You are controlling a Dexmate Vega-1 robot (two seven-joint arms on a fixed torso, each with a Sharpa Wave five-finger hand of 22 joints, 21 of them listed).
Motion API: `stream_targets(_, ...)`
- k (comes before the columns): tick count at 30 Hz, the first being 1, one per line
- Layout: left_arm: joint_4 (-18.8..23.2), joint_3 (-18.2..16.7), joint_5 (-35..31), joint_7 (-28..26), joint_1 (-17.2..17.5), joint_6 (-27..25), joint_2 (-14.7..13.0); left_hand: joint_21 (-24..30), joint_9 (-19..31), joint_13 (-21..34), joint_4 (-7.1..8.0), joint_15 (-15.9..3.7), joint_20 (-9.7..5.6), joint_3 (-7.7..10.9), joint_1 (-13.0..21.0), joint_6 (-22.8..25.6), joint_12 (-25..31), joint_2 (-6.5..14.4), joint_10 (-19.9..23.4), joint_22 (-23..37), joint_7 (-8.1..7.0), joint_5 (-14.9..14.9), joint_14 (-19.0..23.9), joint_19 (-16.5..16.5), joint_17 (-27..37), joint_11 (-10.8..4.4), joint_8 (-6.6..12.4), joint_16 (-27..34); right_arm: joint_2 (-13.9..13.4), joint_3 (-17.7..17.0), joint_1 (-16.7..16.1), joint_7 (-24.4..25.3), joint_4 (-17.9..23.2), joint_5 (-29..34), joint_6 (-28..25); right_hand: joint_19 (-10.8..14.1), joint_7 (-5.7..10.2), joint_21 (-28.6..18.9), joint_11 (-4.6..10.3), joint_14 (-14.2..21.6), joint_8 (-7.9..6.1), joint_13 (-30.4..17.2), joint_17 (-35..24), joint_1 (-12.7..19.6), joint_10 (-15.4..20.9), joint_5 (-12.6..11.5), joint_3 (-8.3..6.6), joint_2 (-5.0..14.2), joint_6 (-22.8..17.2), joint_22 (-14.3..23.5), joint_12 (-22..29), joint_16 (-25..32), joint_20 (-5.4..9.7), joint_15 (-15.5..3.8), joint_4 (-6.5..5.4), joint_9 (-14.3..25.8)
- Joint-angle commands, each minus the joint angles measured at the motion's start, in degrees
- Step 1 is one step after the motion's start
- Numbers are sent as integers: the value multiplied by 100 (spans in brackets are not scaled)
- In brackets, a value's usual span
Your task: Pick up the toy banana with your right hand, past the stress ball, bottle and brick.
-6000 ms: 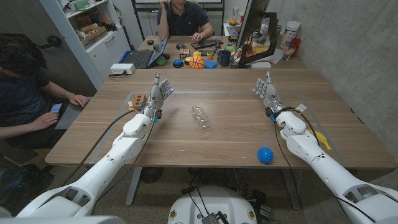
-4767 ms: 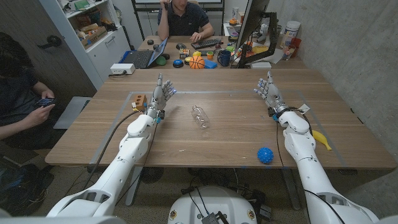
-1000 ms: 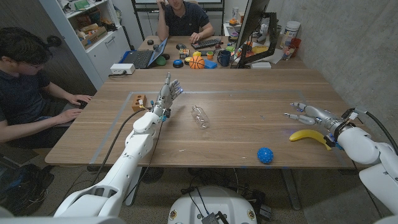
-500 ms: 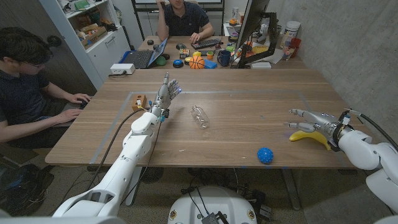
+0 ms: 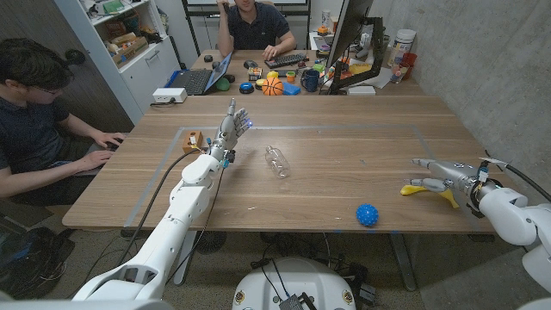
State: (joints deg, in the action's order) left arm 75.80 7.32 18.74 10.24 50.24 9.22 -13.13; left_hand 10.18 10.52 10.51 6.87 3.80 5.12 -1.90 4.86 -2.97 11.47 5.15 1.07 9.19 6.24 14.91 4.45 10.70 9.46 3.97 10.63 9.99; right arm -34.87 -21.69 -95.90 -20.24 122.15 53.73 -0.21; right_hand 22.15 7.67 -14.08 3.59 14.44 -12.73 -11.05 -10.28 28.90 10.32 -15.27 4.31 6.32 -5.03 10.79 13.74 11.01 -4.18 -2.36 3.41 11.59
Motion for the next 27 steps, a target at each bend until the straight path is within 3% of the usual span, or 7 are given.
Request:
stream_targets(1, 271, -3, 1, -62, 162, -44, -10, 19, 29, 29, -15, -17, 1, 18, 78, 36, 28, 6, 21, 33, -4, 11, 48, 65, 17, -3, 43, 35, 18, -223, -248, 165, -9, 498, 44, 48, 57, 6, 68, -2, -43, -34, -5, 125, 39, -56, -1, 36, -64, 32, 19, -21, 50, -297, 73, 24)
stream_targets(8, 334, 0, 19, -40, 192, -25, -7, 18, 29, 29, -17, -20, 3, 17, 82, 36, 27, 5, 19, 33, -3, 9, 50, 63, 17, -5, 42, 35, -39, -184, -230, 148, -135, 709, 49, 77, 115, 5, 115, -3, -69, -35, -4, 247, 50, -106, -36, 36, -135, 33, 15, -26, 88, -321, 138, 27)
stream_targets(13, 385, -5, 28, -15, 222, 2, -19, 18, 29, 29, -17, -21, 6, 16, 83, 37, 30, 3, 28, 33, -7, 7, 50, 62, 17, -1, 41, 34, -112, -98, -200, 85, -185, 974, -29, 128, 229, 0, 193, 50, -132, -38, -3, 460, 146, -192, -79, -12, -296, 33, 39, -14, 147, -395, 264, 31)
stream_targets(27, 422, -51, 86, 34, 259, 59, -33, 21, 29, 28, -20, -27, 9, 14, 88, 42, 32, -5, 37, 33, -13, 2, 62, 71, 17, -11, 41, 37, -383, 376, 382, -250, -659, 1099, -216, 78, 282, 34, 228, -2, -172, -45, -11, 608, 121, -281, -87, -79, -416, 36, 15, -37, 147, -368, 348, 36)
